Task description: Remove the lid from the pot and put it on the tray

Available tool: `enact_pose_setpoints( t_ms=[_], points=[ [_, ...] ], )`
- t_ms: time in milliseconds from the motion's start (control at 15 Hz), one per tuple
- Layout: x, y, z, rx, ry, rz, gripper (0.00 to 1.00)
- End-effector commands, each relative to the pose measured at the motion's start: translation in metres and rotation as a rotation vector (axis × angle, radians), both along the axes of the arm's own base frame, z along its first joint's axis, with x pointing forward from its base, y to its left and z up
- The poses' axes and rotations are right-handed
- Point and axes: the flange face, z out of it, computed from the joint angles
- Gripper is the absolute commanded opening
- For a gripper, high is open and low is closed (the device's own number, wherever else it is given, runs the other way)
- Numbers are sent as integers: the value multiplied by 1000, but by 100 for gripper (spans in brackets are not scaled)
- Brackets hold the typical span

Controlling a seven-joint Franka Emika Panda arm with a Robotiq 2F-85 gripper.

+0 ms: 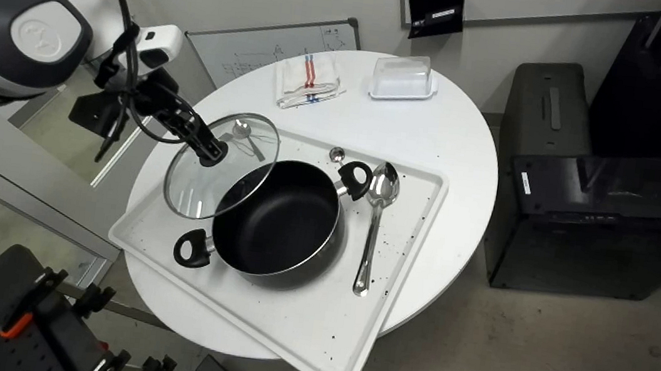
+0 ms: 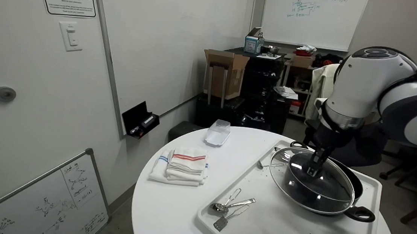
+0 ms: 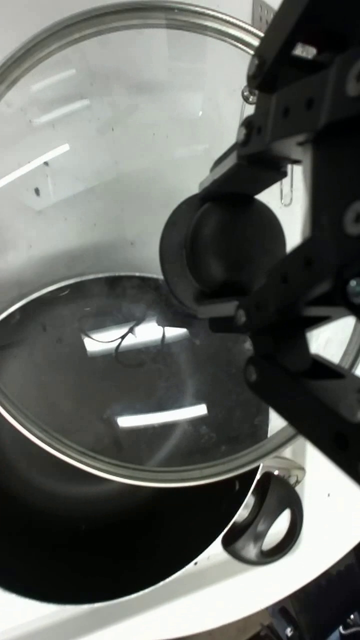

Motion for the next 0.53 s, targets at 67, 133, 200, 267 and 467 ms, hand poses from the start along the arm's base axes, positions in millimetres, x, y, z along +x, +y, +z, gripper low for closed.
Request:
enact_pose_setpoints(
  t_ms=[67,133,200,267,467],
  points=[
    [3,66,2,-15,-26,90,26],
    [3,79,0,-11,-27,104,26],
    [4,90,-3,-6,-32,118,26],
    [4,99,-6,-3,-32,130,26],
    [9,112,-23,0,-29,158,26]
  ],
)
